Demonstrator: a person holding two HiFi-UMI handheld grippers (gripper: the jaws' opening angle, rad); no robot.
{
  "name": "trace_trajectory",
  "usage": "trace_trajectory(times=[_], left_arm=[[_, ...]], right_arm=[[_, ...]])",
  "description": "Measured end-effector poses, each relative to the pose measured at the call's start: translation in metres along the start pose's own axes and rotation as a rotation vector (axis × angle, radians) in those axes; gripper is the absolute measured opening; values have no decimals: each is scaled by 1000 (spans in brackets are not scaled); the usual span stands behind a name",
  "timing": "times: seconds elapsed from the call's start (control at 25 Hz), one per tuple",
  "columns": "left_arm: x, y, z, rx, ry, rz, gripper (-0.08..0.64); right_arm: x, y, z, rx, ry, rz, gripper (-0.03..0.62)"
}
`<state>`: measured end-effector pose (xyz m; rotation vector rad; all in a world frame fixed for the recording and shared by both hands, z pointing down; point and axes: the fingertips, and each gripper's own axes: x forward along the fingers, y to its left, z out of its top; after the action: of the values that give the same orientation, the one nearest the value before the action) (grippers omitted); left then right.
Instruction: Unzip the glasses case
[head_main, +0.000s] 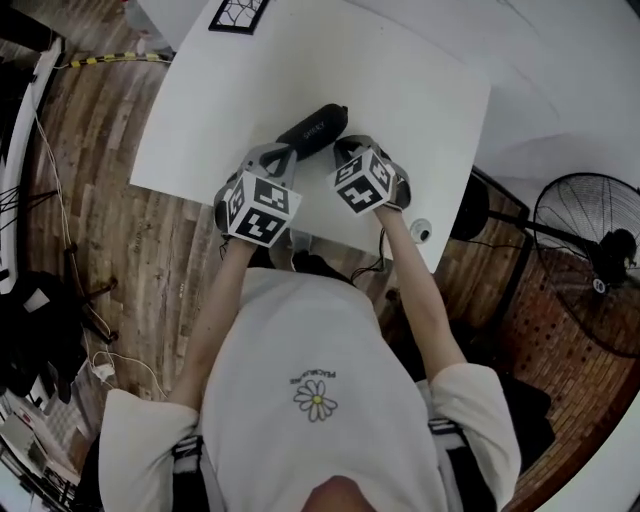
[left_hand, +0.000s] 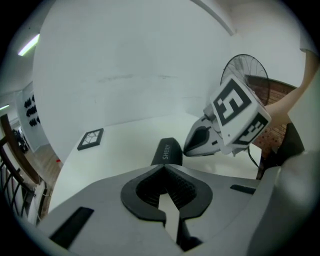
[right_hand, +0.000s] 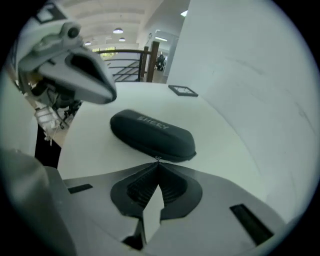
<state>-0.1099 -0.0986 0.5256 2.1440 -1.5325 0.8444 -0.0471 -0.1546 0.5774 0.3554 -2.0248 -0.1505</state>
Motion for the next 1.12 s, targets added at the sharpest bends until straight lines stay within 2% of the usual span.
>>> trace_trajectory(times=[0.08, 0.16, 0.36, 0.52, 0.68, 0.88, 1.12], left_arm=[[5, -9, 9, 41, -8, -23, 14], [11, -24, 16, 84, -12, -55, 14], [27, -62, 25, 215, -9, -126, 14], [39, -78, 13, 277, 24, -156, 14], [41, -81, 10, 245, -3, -177, 12], [42, -85, 7, 230, 4, -205, 12], [43, -86, 8, 231, 15, -213, 12]], right_arm=[[-7, 10, -26, 12, 36, -6, 6], [-18, 32, -42, 63, 35, 9, 6], [-33, 84, -45, 157, 12, 24, 6], [-37, 96, -47, 225, 6, 6, 6], [-40, 90, -57, 234, 26, -22, 6], [-44, 81, -82, 244, 58, -38, 6], [-48, 57, -101, 177, 109, -33, 6]])
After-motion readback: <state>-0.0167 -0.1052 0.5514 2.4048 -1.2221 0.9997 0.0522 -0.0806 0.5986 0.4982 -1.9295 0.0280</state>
